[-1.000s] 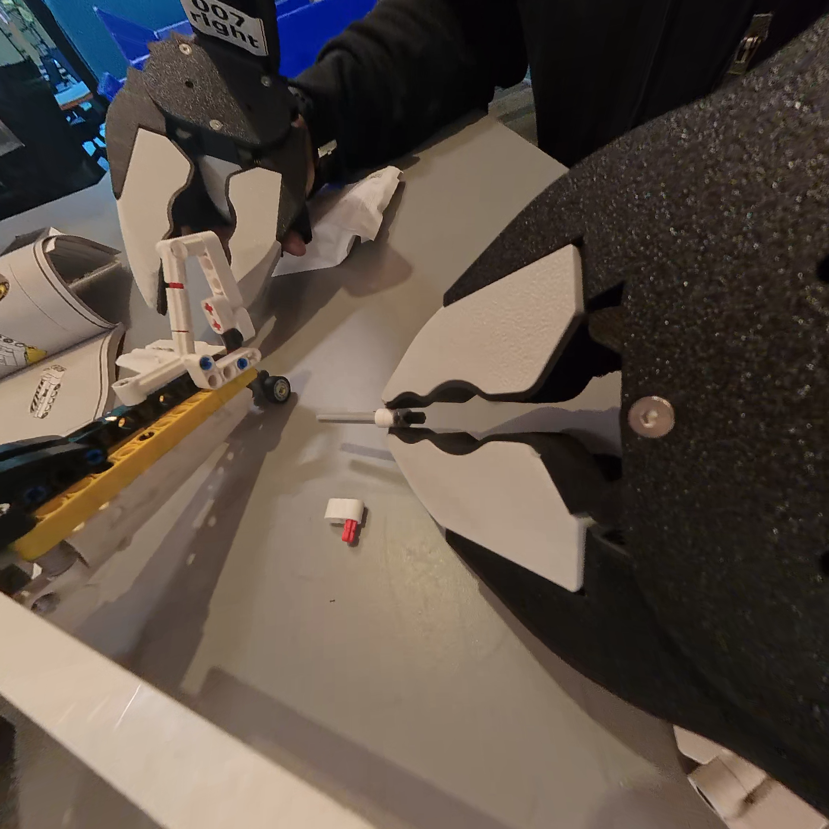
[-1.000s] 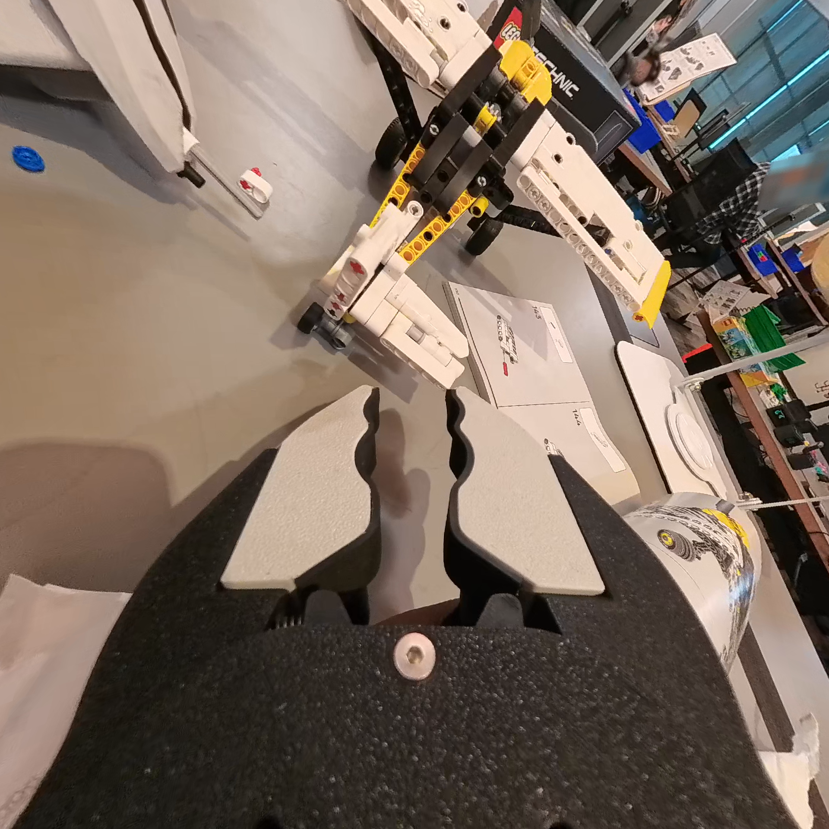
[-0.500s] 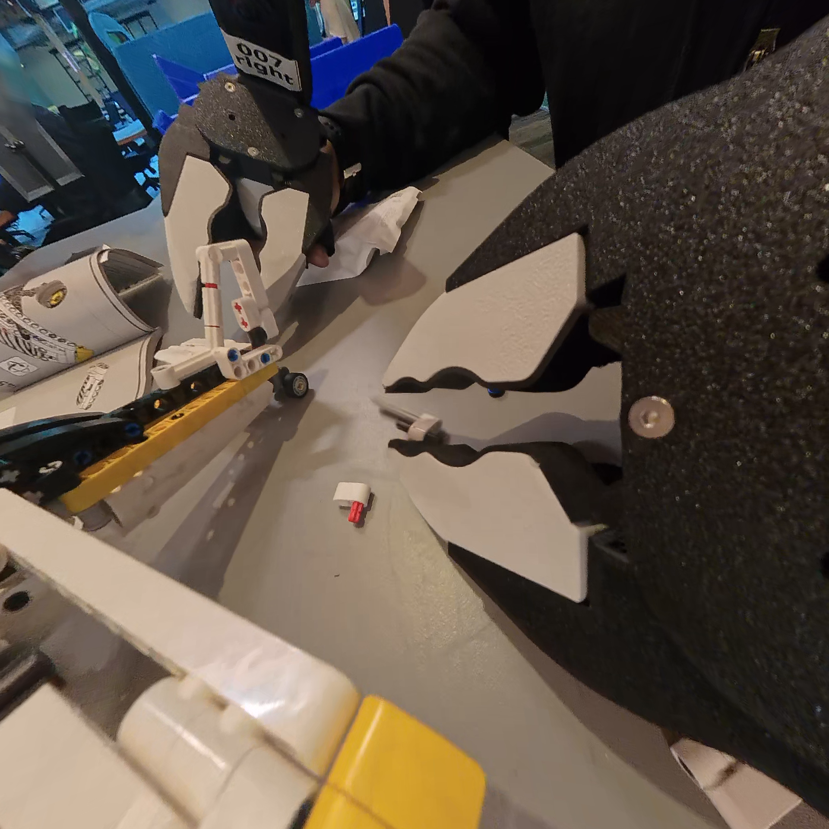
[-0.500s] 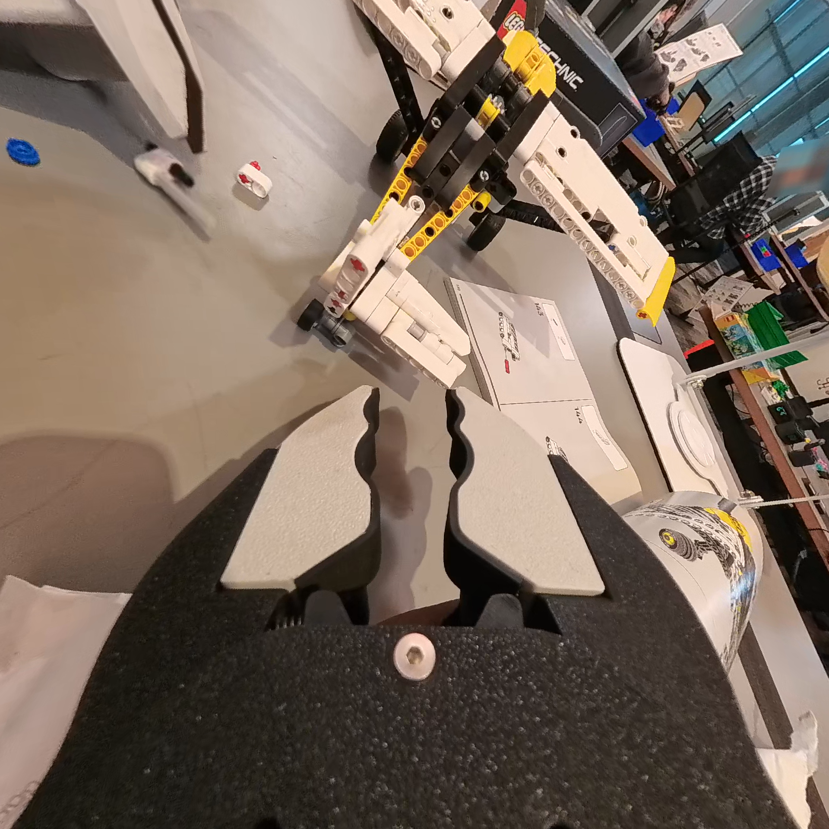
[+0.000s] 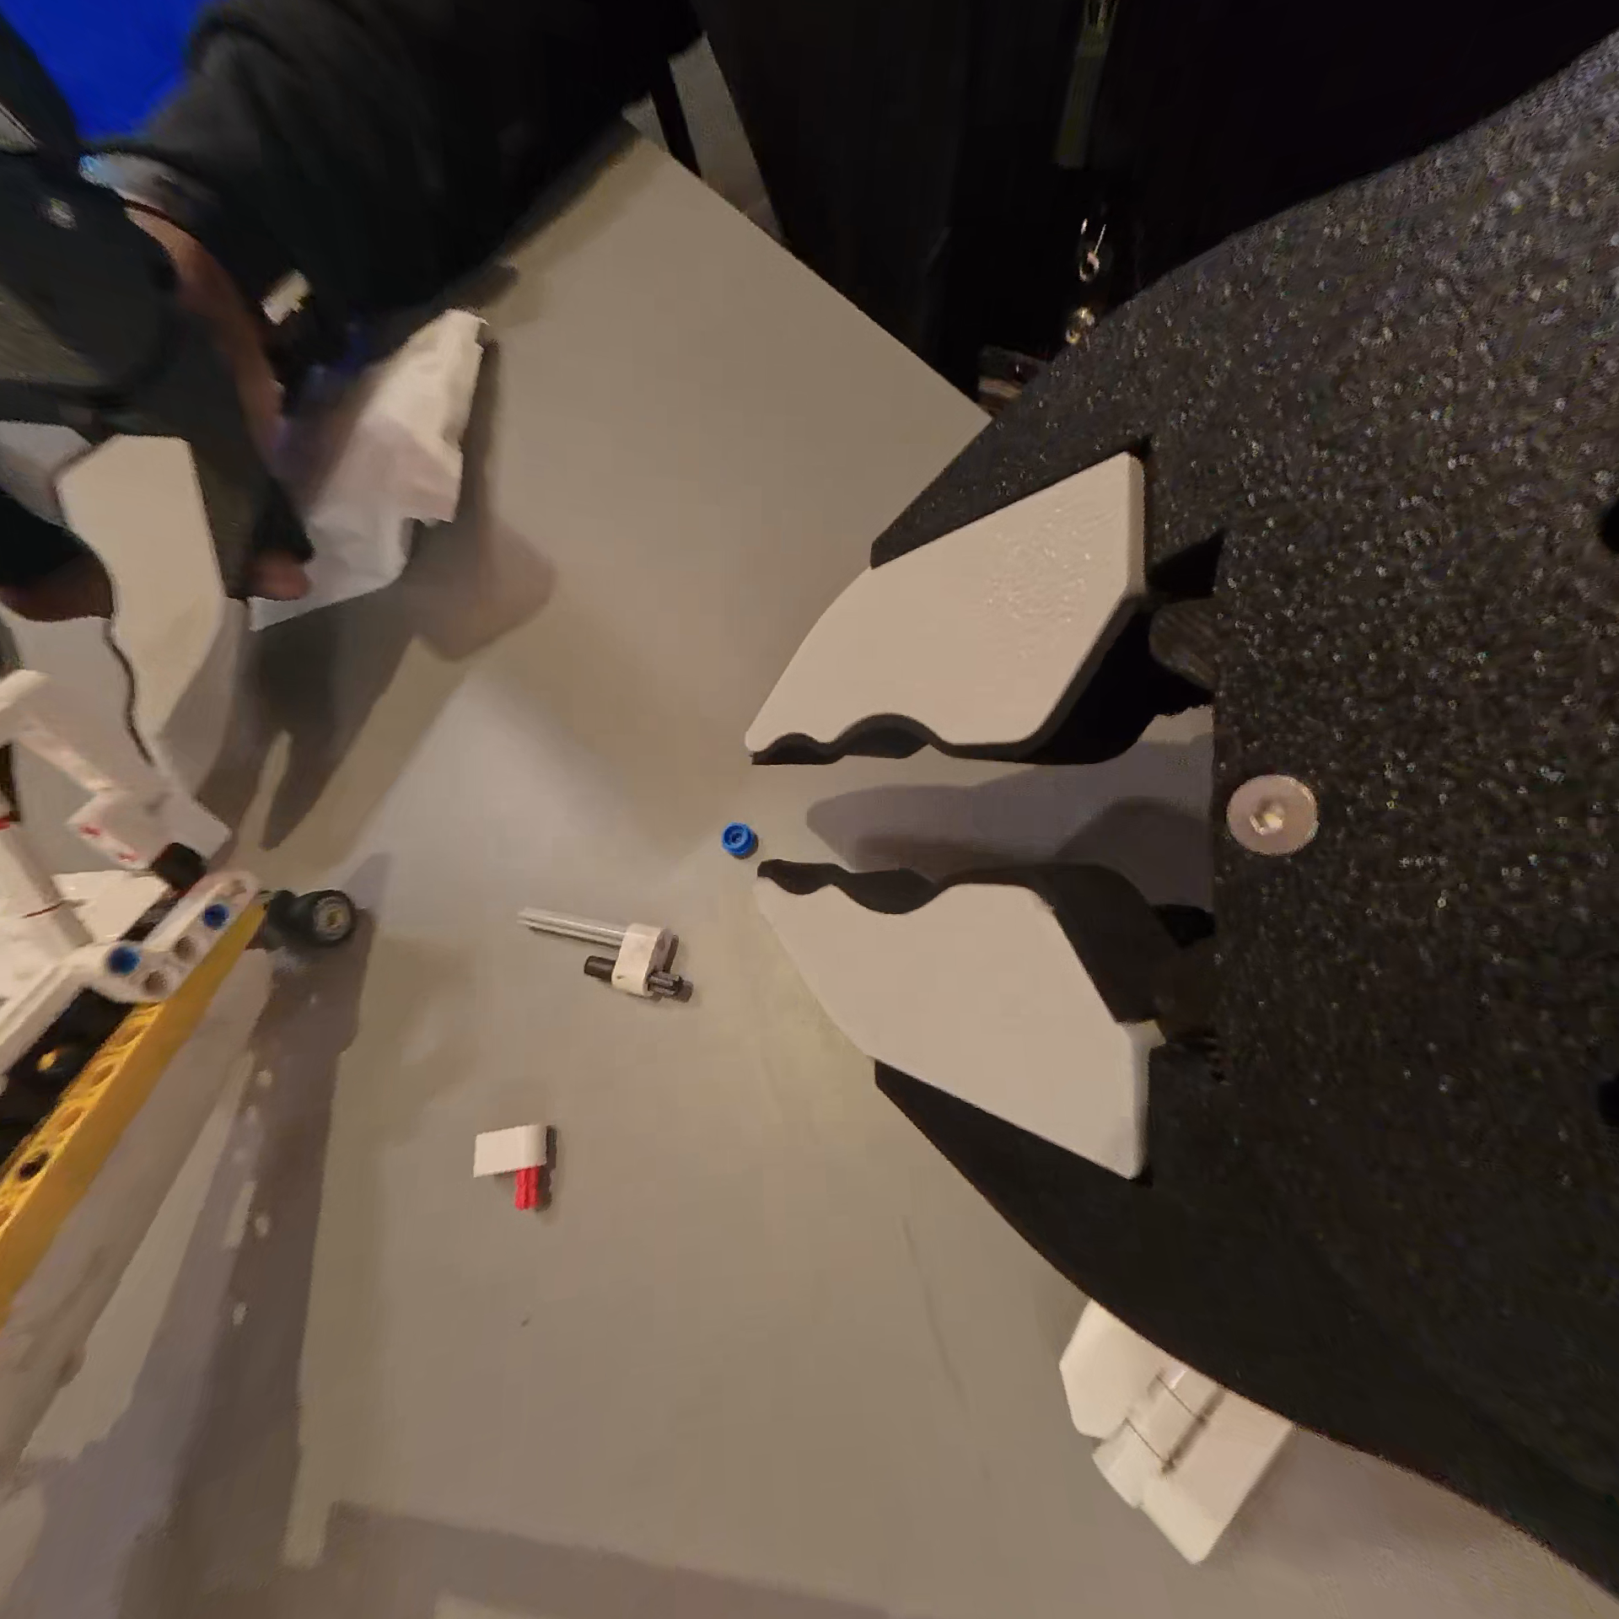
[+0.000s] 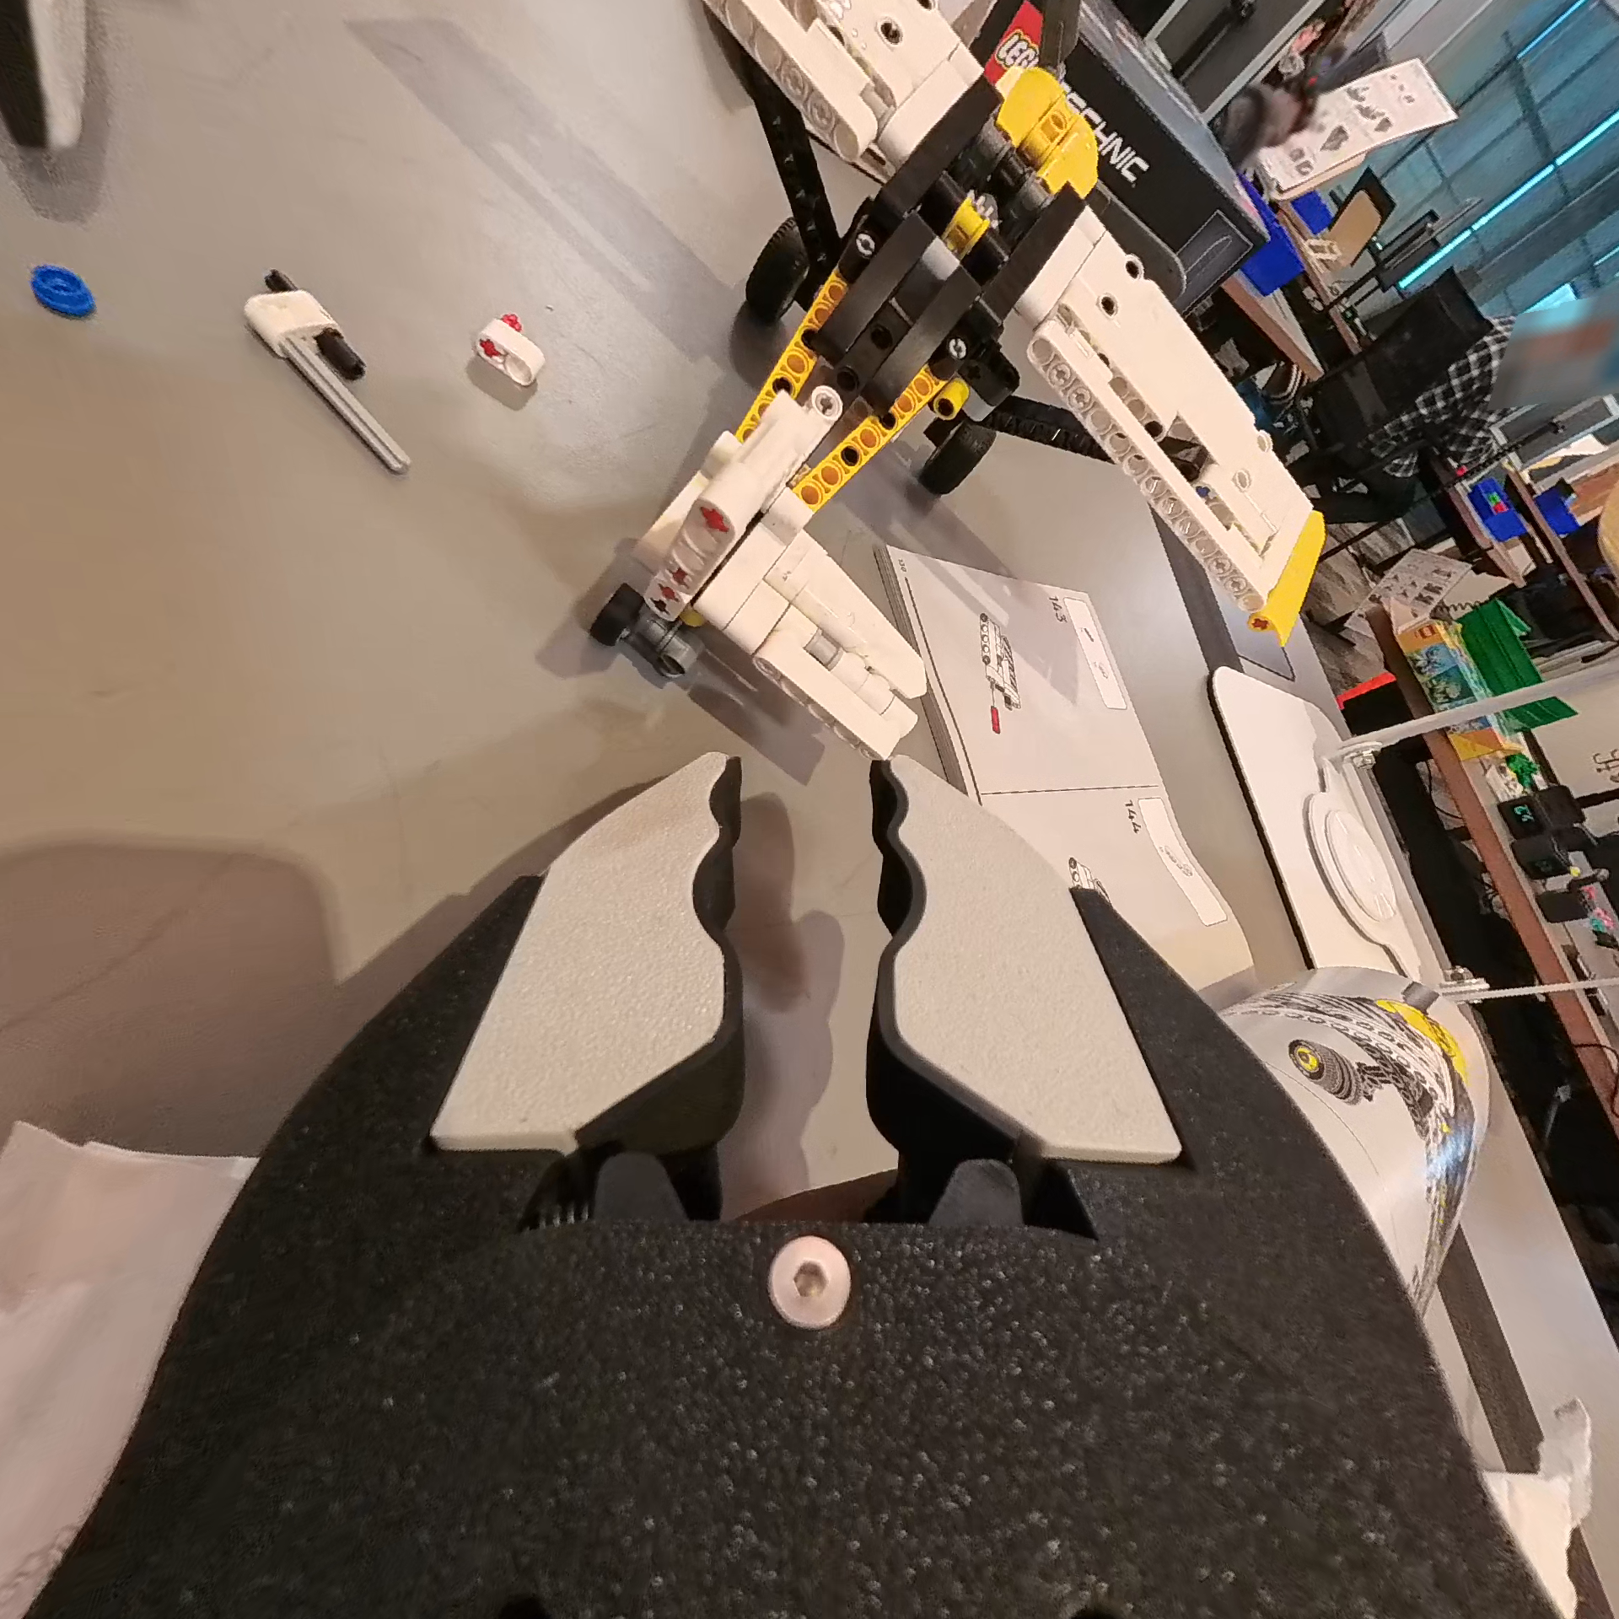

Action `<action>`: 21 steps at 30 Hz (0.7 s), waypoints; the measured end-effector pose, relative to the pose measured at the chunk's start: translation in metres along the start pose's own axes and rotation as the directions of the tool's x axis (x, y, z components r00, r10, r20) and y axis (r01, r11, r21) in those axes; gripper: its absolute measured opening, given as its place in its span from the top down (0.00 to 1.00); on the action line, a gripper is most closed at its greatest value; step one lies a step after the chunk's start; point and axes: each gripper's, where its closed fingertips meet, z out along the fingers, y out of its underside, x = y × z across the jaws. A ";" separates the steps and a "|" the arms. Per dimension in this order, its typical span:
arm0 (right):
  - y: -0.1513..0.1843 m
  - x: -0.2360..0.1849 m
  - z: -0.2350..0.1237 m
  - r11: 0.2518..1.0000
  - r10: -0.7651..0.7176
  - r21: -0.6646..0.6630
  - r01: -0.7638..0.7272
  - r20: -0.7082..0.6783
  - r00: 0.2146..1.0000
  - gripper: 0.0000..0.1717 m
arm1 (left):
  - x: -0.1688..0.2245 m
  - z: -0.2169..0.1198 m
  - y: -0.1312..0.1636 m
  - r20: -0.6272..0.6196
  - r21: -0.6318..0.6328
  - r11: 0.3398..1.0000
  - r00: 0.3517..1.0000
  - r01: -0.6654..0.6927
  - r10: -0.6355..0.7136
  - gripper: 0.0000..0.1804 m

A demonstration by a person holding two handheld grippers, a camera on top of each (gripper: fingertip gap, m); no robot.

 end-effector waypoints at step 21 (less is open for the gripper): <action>-0.003 0.000 -0.003 1.000 -0.027 0.012 0.028 -0.012 1.000 0.83 | 0.014 0.051 -0.018 0.113 -0.092 0.965 0.960 -0.247 0.257 0.97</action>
